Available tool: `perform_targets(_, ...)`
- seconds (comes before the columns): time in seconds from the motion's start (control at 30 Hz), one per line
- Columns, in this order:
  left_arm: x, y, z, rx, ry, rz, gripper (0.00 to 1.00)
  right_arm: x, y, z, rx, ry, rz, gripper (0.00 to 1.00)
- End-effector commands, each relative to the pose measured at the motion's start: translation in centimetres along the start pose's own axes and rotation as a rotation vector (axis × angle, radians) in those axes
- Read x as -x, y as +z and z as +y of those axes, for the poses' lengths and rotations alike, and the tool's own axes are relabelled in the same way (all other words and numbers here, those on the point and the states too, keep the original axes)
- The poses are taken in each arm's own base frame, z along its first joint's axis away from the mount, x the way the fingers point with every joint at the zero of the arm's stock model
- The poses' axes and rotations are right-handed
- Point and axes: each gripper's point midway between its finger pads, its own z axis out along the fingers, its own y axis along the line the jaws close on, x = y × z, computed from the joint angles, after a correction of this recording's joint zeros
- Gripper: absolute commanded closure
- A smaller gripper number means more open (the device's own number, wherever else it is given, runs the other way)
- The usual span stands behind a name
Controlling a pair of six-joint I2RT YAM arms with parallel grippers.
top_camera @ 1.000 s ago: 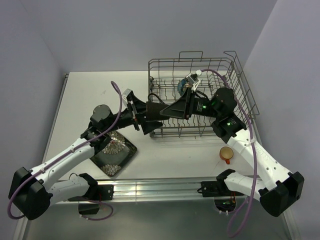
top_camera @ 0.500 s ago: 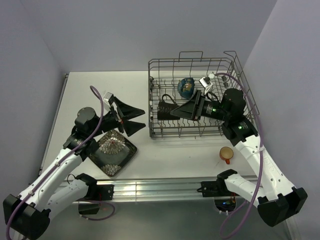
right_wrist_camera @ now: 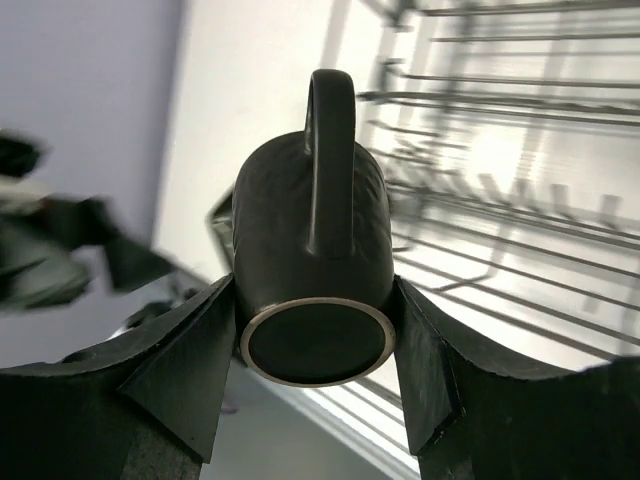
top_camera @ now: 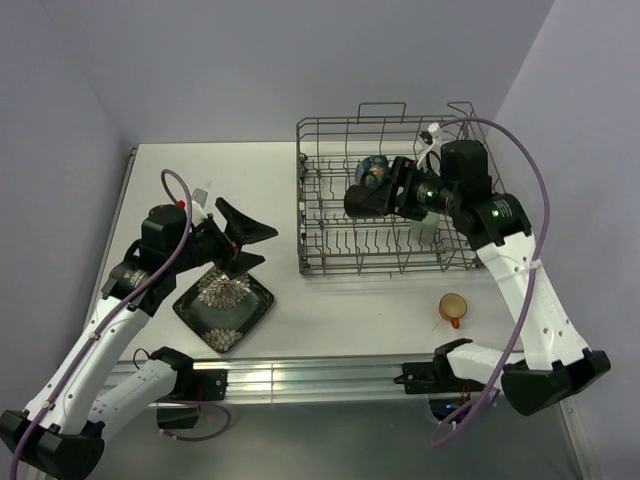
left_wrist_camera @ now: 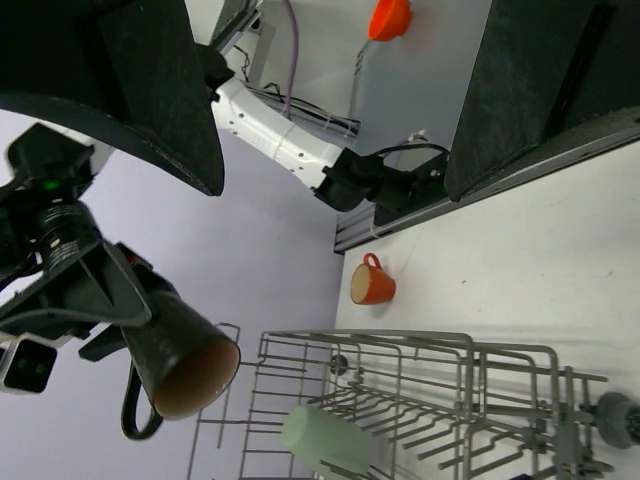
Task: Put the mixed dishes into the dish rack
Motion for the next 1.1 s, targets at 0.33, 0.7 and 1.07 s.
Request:
perform_targets(0.33, 0.0, -1.1, 1.4, 0.094, 0.079, -0.015, 0.01, 9.5, 1.0, -10.1, -0.633, -0.133, -0.235, 1.00)
perform_targets(0.7, -0.2, -1.3, 2.0, 0.136, 0.115, 0.012, 0.01, 14.1, 3.6, -16.5, -0.961, -0.184, -0.229, 1.00)
perform_targets(1.07, 0.2, -1.4, 2.0, 0.179, 0.159, 0.021, 0.01, 15.8, 5.8, -21.9, -1.048, -0.127, -0.150, 1.00)
